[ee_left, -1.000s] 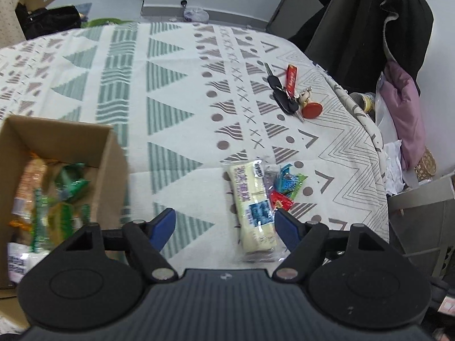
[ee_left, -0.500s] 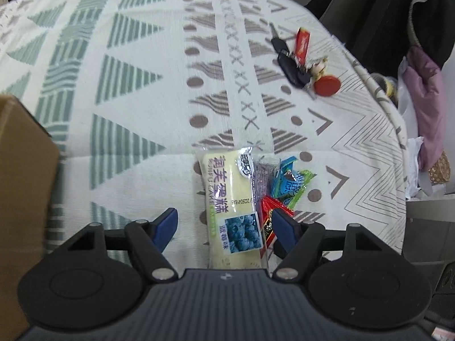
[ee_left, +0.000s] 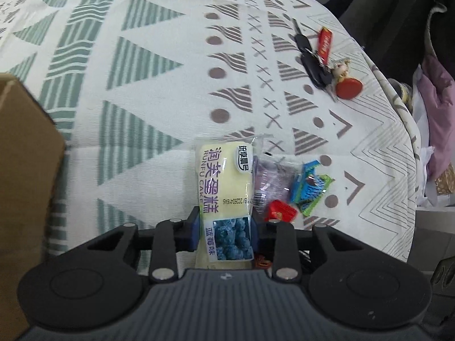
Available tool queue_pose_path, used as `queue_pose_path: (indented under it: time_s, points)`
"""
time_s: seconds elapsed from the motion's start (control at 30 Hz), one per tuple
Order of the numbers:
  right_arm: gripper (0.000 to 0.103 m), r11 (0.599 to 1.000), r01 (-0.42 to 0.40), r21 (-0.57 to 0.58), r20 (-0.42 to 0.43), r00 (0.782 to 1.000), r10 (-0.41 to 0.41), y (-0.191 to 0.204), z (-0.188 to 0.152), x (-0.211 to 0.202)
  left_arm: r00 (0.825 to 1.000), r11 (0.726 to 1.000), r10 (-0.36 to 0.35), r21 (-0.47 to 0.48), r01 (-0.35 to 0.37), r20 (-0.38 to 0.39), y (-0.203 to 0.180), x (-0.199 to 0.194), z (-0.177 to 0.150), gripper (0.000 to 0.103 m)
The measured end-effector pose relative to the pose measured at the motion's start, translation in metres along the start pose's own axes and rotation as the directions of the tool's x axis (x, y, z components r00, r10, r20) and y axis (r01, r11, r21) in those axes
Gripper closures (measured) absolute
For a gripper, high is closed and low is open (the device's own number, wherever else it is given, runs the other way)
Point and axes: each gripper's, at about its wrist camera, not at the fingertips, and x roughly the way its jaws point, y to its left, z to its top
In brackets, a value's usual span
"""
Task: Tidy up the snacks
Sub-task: 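Grasp white cake packet with left tool while right tool grasps red candy, then carry white cake packet in left tool and red candy in right tool toward box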
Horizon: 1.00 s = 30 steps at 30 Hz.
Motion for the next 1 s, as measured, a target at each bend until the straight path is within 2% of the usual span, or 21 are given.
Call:
queue_pose_path:
  time_s: [0.1, 0.43, 0.67, 1.0]
  points:
    - [0.082, 1.0, 0.02, -0.004, 0.006, 1.0, -0.02, 0.003, 0.0, 0.002, 1.0, 1.0, 0.006, -0.02, -0.006, 0.002, 0.009, -0.004, 0.0, 0.071]
    - [0.083, 1.0, 0.015, 0.0, 0.04, 0.999, -0.015, 0.015, -0.009, -0.028, 1.0, 1.0, 0.009, -0.005, -0.009, 0.029, 0.019, -0.032, -0.015, 0.072]
    - [0.083, 1.0, 0.0, -0.022, 0.087, 0.996, 0.002, 0.038, -0.019, -0.051, 0.997, 1.0, -0.008, 0.001, 0.008, 0.082, 0.028, -0.07, -0.024, 0.072]
    - [0.083, 0.995, -0.066, -0.08, 0.129, 0.989, 0.076, 0.089, -0.043, -0.08, 0.986, 0.999, -0.035, -0.008, 0.037, 0.161, 0.055, -0.139, -0.041, 0.072]
